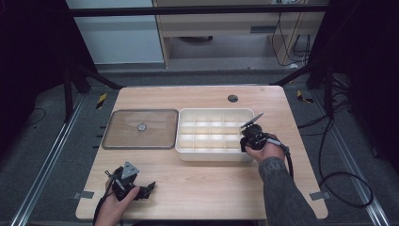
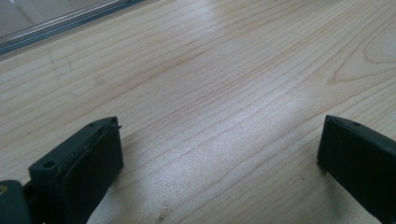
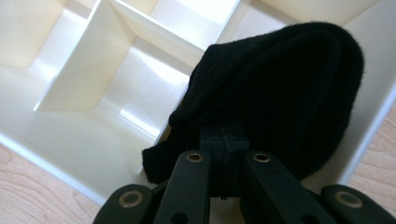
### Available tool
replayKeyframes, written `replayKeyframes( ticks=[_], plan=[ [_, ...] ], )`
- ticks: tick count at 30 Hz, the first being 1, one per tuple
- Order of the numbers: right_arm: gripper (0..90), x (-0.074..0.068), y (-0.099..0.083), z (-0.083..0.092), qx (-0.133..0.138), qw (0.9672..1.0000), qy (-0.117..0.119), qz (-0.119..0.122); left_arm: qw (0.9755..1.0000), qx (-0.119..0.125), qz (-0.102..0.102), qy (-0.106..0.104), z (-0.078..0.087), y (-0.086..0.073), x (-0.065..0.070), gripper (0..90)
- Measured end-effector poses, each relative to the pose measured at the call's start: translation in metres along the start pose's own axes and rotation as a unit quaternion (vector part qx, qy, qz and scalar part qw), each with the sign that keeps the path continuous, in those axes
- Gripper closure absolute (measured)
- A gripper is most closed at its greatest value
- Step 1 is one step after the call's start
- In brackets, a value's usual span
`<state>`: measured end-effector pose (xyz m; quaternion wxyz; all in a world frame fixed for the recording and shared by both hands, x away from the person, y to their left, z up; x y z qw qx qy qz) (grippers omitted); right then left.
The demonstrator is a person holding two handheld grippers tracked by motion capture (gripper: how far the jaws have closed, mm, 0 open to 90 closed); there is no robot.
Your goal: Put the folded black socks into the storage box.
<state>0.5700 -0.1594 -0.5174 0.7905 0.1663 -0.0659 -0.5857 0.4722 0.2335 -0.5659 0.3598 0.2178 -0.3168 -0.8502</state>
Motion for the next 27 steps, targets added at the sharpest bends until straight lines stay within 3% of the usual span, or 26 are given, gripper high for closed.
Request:
replayKeyframes(
  ticks=[27],
  plan=[
    [90.0, -0.0023, -0.0022, 0.0046, -0.011, 0.9999, 0.010, 0.007, 1.0000, 0.001, 0.000, -0.001, -0.0003, 0.0005, 0.0009, 0.0]
  ],
)
Point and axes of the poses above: each handheld gripper's, and its own axes: z roughly backward along the jaws, y roughly out of its top, x roughly to its right, the point moved 8 cm from there along -z, roughly forward along the jaws, and after that the axes turned 10 degrees about -z, right-handed, at the moved point
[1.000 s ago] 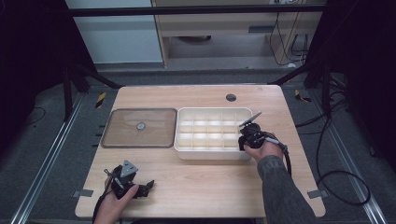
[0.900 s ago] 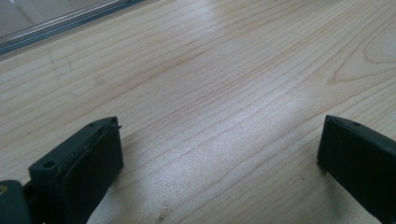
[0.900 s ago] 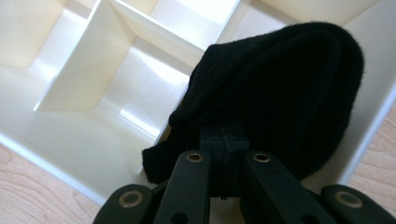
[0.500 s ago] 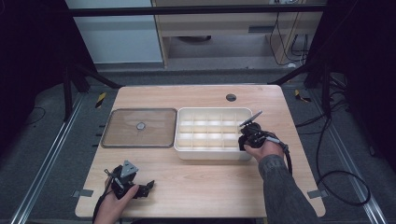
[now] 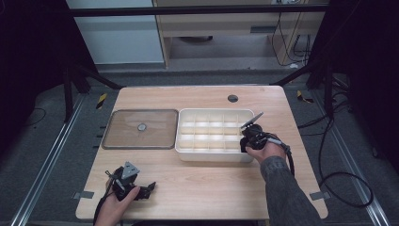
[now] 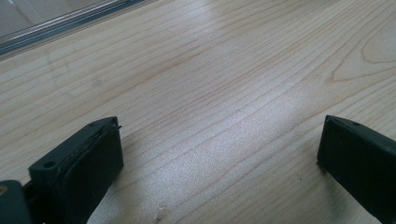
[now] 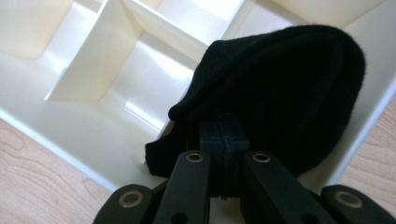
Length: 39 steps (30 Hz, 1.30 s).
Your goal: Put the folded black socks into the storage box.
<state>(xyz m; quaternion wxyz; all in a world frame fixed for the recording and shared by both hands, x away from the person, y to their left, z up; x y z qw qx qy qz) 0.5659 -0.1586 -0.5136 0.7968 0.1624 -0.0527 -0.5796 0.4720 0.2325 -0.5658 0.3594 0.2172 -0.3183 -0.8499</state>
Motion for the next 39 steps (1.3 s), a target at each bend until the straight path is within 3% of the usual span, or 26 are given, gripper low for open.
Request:
replayKeyframes(
  ticks=[8, 25, 39],
  plan=[
    [90.0, 0.001, 0.000, 0.003, 0.008, 1.0000, 0.005, -0.001, 1.0000, -0.001, -0.001, -0.001, 0.000, 0.000, 0.000, 0.0],
    [90.0, 0.000, 0.012, 0.025, 0.057, 0.9983, 0.007, 0.002, 1.0000, 0.000, -0.005, -0.004, 0.000, 0.001, 0.001, 0.0],
    [90.0, 0.006, 0.022, 0.048, 0.121, 0.9926, 0.008, -0.006, 0.9999, 0.002, -0.008, -0.007, -0.001, 0.002, 0.004, 0.0]
  ],
)
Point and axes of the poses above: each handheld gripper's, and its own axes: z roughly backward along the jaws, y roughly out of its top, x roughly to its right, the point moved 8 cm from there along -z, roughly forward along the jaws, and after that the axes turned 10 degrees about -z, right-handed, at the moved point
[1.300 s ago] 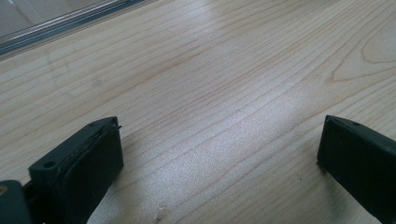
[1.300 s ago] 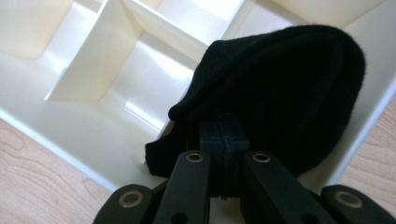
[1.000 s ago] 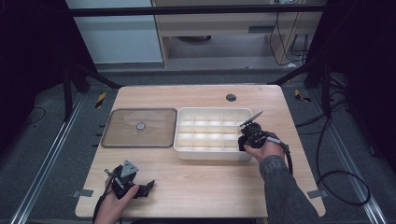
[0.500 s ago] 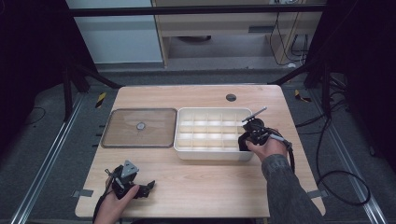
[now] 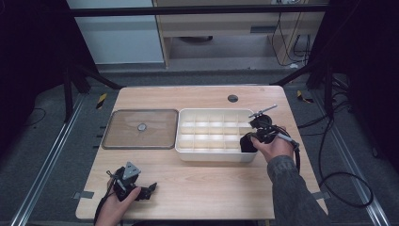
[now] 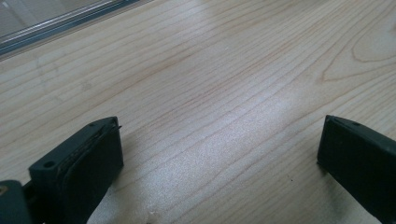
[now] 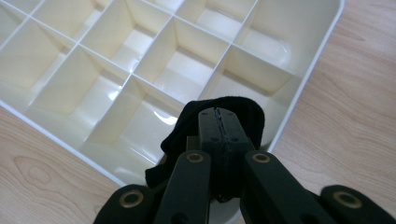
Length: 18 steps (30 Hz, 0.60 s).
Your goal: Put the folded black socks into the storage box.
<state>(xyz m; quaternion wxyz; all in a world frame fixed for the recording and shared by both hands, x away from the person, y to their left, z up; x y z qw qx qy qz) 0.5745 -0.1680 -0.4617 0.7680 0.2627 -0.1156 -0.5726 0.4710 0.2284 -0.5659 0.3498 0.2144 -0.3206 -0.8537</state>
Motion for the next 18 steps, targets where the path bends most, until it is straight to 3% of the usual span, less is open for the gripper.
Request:
replayKeyframes(
  ticks=[15, 18],
  plan=[
    [89.9, -0.0051, 0.0080, 0.0081, 0.031, 0.9994, 0.017, -0.004, 1.0000, -0.001, -0.001, -0.001, 0.0001, -0.0001, 0.0002, 0.0],
    [86.4, -0.0065, 0.0093, 0.0088, 0.036, 0.9992, 0.019, -0.005, 1.0000, -0.001, -0.002, -0.001, 0.0001, -0.0001, 0.0002, 0.0]
  ],
)
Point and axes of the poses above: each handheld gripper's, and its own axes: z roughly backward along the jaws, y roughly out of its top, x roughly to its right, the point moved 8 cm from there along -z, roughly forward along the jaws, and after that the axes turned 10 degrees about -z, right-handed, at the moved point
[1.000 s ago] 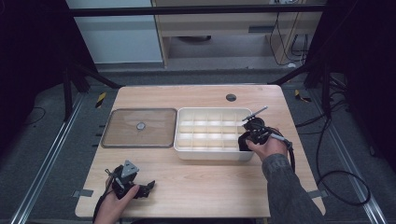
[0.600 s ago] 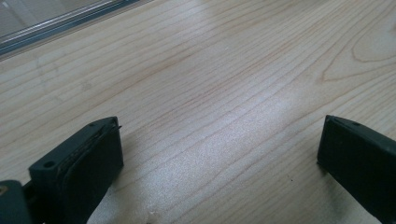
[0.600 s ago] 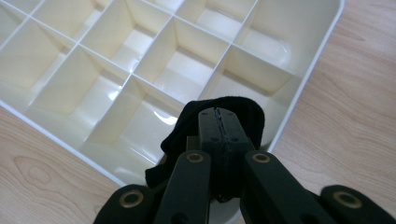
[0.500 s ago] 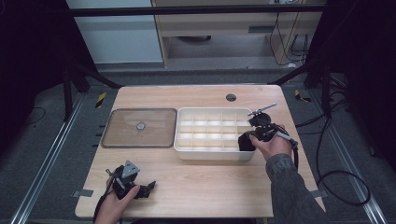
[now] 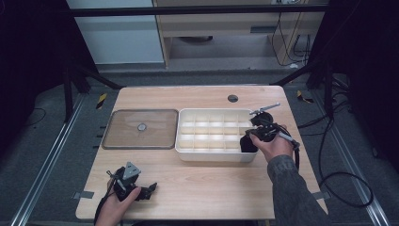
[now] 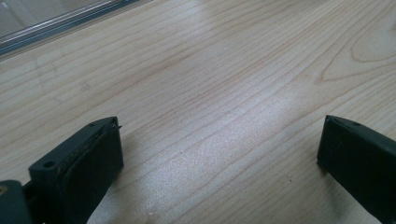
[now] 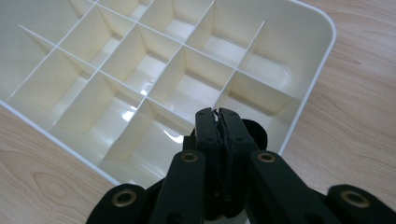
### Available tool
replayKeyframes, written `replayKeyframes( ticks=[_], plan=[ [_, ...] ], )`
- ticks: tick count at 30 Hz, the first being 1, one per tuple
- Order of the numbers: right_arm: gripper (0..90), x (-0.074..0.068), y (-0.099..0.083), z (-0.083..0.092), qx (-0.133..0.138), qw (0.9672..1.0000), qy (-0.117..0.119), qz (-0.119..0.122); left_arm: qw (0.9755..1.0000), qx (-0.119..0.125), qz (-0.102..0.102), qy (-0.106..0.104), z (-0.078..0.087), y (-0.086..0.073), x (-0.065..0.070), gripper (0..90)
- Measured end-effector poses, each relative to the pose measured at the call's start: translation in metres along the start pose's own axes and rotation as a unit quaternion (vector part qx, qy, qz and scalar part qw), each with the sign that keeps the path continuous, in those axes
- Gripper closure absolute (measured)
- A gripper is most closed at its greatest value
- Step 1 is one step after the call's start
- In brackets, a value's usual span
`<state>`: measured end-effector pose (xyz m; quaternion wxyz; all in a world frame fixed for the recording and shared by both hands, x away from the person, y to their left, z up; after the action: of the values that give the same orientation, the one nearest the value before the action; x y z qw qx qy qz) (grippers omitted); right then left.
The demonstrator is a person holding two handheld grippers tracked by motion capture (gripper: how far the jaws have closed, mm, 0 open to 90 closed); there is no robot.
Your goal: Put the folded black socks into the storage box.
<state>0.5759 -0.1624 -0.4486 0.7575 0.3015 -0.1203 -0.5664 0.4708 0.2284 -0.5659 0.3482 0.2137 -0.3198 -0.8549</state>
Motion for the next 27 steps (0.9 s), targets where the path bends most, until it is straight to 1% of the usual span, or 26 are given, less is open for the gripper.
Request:
replayKeyframes(
  ticks=[4, 9, 13, 17, 19, 24, 27],
  plan=[
    [83.2, -0.001, 0.000, 0.001, 0.002, 1.0000, -0.001, 0.000, 1.0000, 0.000, 0.000, 0.000, 0.000, 0.000, 0.000, 0.0],
    [76.5, -0.001, 0.002, 0.002, 0.009, 1.0000, -0.002, -0.001, 1.0000, 0.000, 0.001, 0.000, 0.000, 0.000, 0.000, 0.0],
    [70.5, -0.002, 0.003, 0.004, 0.015, 0.9999, 0.001, 0.000, 1.0000, 0.000, 0.000, -0.001, 0.000, 0.000, 0.000, 0.0],
    [62.8, -0.005, 0.005, 0.006, 0.025, 0.9996, 0.012, 0.002, 1.0000, 0.001, 0.001, -0.001, 0.000, 0.000, 0.000, 0.0],
    [59.6, -0.006, 0.006, 0.007, 0.029, 0.9995, 0.011, 0.007, 1.0000, 0.001, 0.000, -0.001, 0.000, 0.000, 0.000, 0.0],
    [52.7, -0.007, 0.009, 0.010, 0.034, 0.9994, 0.008, 0.007, 1.0000, 0.001, 0.000, -0.001, 0.000, 0.000, 0.000, 0.0],
    [49.9, -0.008, 0.010, 0.012, 0.032, 0.9994, 0.007, 0.007, 1.0000, 0.002, 0.002, 0.000, 0.000, 0.000, 0.000, 0.0]
  ],
)
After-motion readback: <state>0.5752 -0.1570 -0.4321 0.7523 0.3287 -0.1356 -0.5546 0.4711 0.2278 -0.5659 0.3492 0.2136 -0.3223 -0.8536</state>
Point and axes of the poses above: each handheld gripper's, and its own axes: z roughly backward along the jaws, y roughly out of its top, x roughly to its right, the point moved 8 cm from there along -z, roughly forward along the jaws, and after that the axes turned 10 degrees about -z, right-handed, at the moved point
